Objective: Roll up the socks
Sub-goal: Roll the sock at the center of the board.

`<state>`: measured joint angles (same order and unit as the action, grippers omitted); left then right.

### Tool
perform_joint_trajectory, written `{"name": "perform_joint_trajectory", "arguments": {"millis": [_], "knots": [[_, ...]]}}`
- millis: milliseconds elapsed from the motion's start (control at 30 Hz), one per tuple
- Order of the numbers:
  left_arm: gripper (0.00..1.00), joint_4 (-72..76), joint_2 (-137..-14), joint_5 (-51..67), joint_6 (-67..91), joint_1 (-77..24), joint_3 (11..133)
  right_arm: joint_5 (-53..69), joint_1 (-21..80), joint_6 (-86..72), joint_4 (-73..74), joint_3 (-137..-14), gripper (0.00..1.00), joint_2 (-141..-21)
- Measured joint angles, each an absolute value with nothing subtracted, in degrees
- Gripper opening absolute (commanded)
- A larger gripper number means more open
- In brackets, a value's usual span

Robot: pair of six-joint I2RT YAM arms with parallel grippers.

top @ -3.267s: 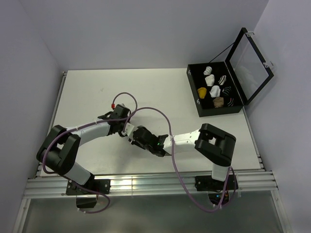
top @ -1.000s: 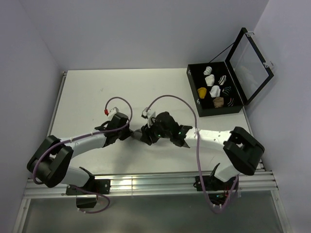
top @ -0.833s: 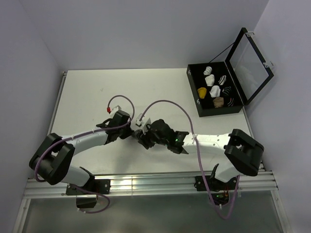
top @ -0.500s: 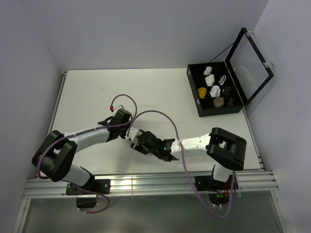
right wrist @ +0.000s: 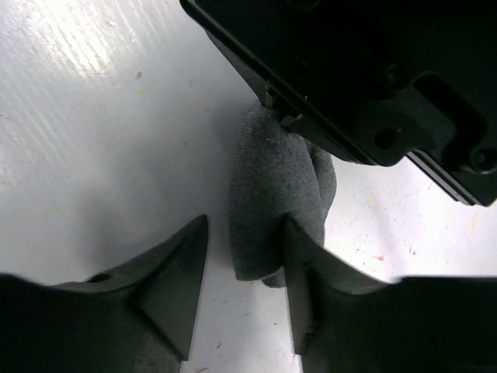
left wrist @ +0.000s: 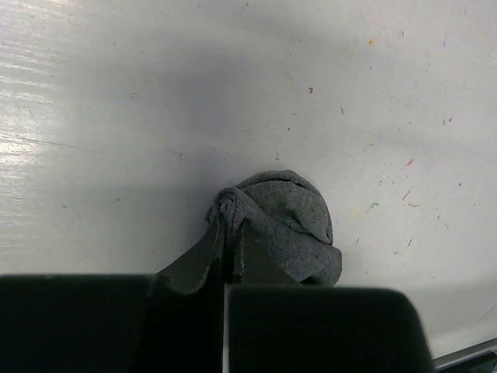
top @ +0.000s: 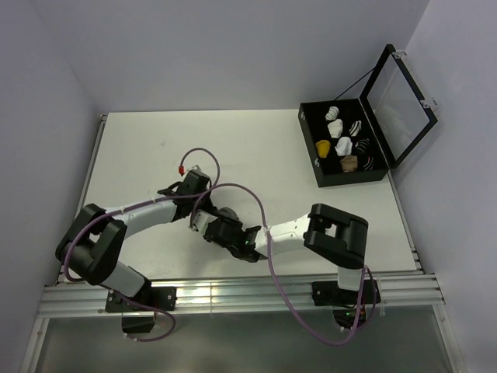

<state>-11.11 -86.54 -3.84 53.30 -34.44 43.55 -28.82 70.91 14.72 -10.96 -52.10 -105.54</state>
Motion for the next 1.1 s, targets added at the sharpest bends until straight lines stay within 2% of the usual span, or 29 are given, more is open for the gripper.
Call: {"name": "perform_joint_trajectory", "arguments": {"millis": [100,200,233,267,300,333,367,400,433,500,667,800,1100], "knots": [[0.00,-11.6,-86.9,-2.7,52.4,-33.8,44.3,-28.4,70.3,14.3,-8.9,-53.1,0.33,-105.6],[0.08,-12.0,-86.9,-1.7,51.6,-32.8,44.9,-26.2,69.0,13.6,-7.2,-54.0,0.17,-105.6],[0.18,-11.9,-86.9,-1.6,51.5,-32.5,45.0,-25.1,68.4,13.1,-6.9,-54.3,0.13,-105.5],[0.23,-12.0,-86.7,-1.6,51.2,-32.2,45.0,-23.7,67.7,12.4,-6.5,-54.7,0.04,-105.4],[0.28,-12.1,-86.6,-1.7,51.4,-31.9,45.0,-22.0,66.8,11.7,-6.1,-55.0,0.00,-105.2],[0.44,-12.2,-86.4,-1.8,51.5,-31.6,45.0,-20.3,65.9,10.9,-5.7,-55.3,0.00,-105.0],[0.52,-12.3,-85.9,-1.9,51.5,-31.3,44.9,-18.4,64.9,10.0,-5.3,-55.5,0.00,-104.8],[0.57,-12.4,-85.0,-2.5,52.0,-31.0,44.7,-16.3,63.7,9.1,-5.0,-55.8,0.00,-104.6],[0.66,-12.4,-83.9,-3.0,52.2,-30.8,44.4,-14.7,62.8,8.4,-4.7,-56.0,0.00,-104.4],[0.73,-12.4,-80.1,-5.0,53.3,-30.5,43.3,-10.3,60.5,7.1,-4.5,-56.5,0.00,-104.2],[0.78,-12.1,-72.4,-9.9,57.6,-29.7,37.8,2.7,56.2,2.9,-3.3,-58.2,0.00,-103.9],[0.77,-8.6,-64.8,-9.3,62.9,-30.0,31.2,10.8,51.7,-1.4,-1.4,-58.5,0.00,-104.0],[0.76,0.1,-65.1,-8.4,70.7,-31.9,24.6,20.1,47.7,-5.3,0.6,-60.1,0.00,-105.5]]}}
